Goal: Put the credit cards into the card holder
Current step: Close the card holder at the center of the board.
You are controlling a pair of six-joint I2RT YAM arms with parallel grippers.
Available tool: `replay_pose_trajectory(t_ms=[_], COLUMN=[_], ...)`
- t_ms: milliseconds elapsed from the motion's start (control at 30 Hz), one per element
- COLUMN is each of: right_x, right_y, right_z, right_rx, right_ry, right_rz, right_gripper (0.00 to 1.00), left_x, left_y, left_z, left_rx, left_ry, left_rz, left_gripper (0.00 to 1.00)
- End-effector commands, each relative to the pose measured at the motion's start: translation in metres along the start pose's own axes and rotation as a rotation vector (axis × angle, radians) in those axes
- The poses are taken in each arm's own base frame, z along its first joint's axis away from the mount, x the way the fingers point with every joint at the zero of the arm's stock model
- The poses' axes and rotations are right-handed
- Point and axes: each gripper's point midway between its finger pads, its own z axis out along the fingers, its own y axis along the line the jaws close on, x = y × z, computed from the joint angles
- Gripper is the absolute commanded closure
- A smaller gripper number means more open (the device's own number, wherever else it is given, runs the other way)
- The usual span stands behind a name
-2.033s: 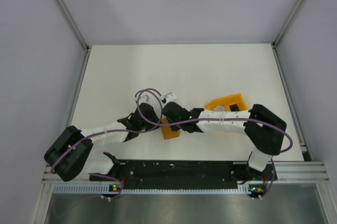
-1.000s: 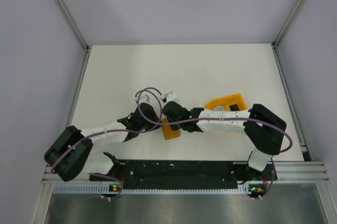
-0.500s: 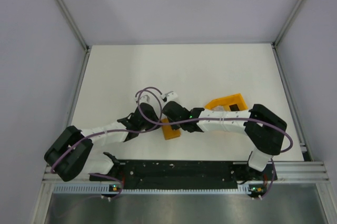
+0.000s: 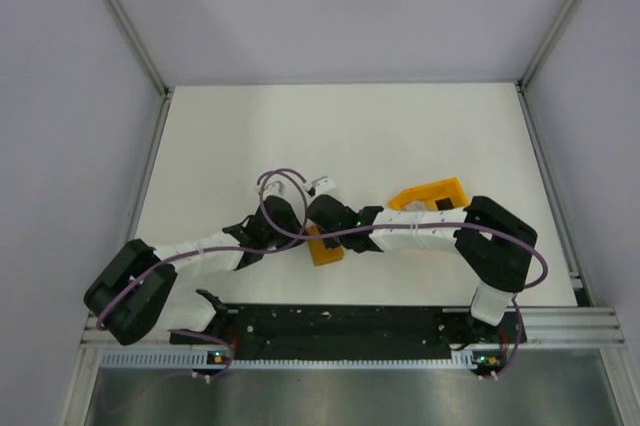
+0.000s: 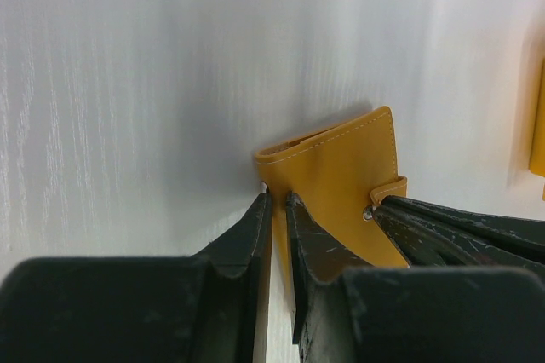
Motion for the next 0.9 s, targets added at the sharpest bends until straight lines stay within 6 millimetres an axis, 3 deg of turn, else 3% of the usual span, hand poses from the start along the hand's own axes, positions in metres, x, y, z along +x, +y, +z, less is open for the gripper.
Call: replay_pose_trajectory(t_ms=[0, 300, 633, 867], right_x=[-0.002, -0.004, 0.022, 0.041], right_y=[0.004, 0.004, 0.004, -0.007], right_z=[0.003, -0.005, 0.005, 0.007], right_rx=[-0.013, -0.038, -0.042, -0.013], right_ry=[0.004, -0.016, 0.050, 0.082], right_rz=[0.016, 0.011, 0.057, 0.116], right_gripper=[1.00, 1.00, 1.00, 1.00], left_x=[0.004, 0.004, 0.004, 0.004], left_y=[-0.002, 0.000, 0.001, 0.002], left_z=[0.000, 0.000, 0.000, -0.001], left_rx=[0.022, 0.012, 0.010, 0.001], left_ry=[0.005, 0.005, 0.007, 0.006], left_rz=[-0.005, -0.006, -0.010, -0.010], left_gripper=[0.85, 0.85, 0.85, 0.85])
